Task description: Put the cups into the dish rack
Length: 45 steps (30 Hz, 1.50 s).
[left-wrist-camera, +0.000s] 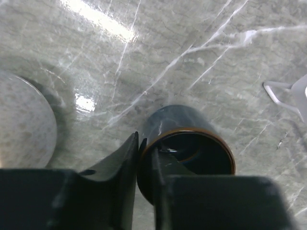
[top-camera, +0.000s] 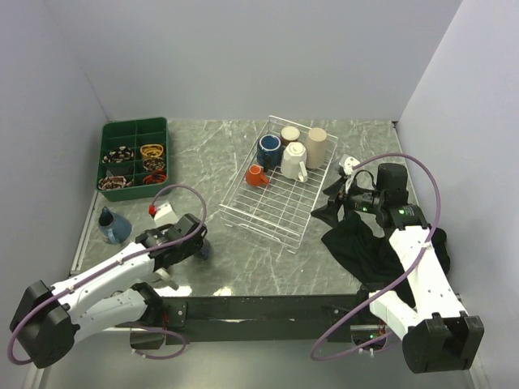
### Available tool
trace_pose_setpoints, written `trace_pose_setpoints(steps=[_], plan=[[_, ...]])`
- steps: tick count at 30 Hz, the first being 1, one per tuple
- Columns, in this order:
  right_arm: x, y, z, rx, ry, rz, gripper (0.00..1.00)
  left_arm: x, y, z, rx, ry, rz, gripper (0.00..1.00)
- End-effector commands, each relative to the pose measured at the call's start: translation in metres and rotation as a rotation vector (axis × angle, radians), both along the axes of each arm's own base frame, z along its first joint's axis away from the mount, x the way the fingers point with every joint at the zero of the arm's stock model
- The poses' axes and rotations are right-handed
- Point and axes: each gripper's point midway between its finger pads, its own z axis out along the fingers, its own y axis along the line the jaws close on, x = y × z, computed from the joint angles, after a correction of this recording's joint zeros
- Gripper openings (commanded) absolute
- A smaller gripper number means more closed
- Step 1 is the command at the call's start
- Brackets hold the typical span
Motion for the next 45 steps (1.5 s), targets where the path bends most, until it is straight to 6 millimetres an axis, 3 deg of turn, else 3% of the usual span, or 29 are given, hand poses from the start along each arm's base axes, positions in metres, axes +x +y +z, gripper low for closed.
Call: trace_pose_setpoints(steps=[1,5,13,18,19,25,29,32,33,35,36,37,39,45], plan=[[0.0,0.0,0.01,0.024,-0.042,0.013,0.91,0.003,-0.009,-0.002,-0.038,-0.003,-0.027,0.11],[-0.002,0.001,0.009,0.025,-0.033,0.025,0.91,0.007,-0.013,0.017,-0.091,-0.063,-0.031,0.01],[-0.007,0.006,0.002,0.014,0.026,0.105,0.91,0.015,-0.03,0.086,-0.28,-0.297,-0.131,0.01],[-0.013,0.012,0.01,-0.027,0.067,0.163,0.91,0.01,-0.054,0.114,-0.385,-0.392,-0.3,0.01],[-0.015,0.016,0.01,-0.052,0.067,0.18,0.91,0.012,-0.059,0.128,-0.41,-0.451,-0.333,0.01],[-0.028,0.049,0.031,-0.125,0.037,0.24,0.91,0.008,-0.077,0.173,-0.544,-0.624,-0.444,0.01],[-0.037,0.083,0.06,-0.112,-0.007,0.303,0.91,0.011,-0.093,0.209,-0.643,-0.74,-0.498,0.01],[-0.037,0.102,0.079,-0.071,0.011,0.304,0.91,0.016,-0.106,0.219,-0.692,-0.769,-0.519,0.01],[-0.038,0.109,0.081,-0.043,0.062,0.294,0.91,0.019,-0.109,0.243,-0.751,-0.85,-0.517,0.01],[-0.039,0.119,0.094,0.005,0.075,0.3,0.9,0.027,-0.114,0.25,-0.782,-0.878,-0.499,0.01],[-0.042,0.125,0.097,0.034,0.13,0.293,0.9,0.029,-0.115,0.271,-0.829,-0.946,-0.492,0.01],[-0.043,0.129,0.099,0.053,0.147,0.29,0.9,0.034,-0.119,0.272,-0.835,-0.953,-0.488,0.01],[-0.044,0.135,0.108,0.106,0.185,0.278,0.9,0.038,-0.118,0.299,-0.888,-1.035,-0.464,0.01],[-0.03,0.143,0.127,0.249,0.295,0.133,0.9,0.058,-0.125,0.331,-0.995,-1.116,-0.393,0.01]])
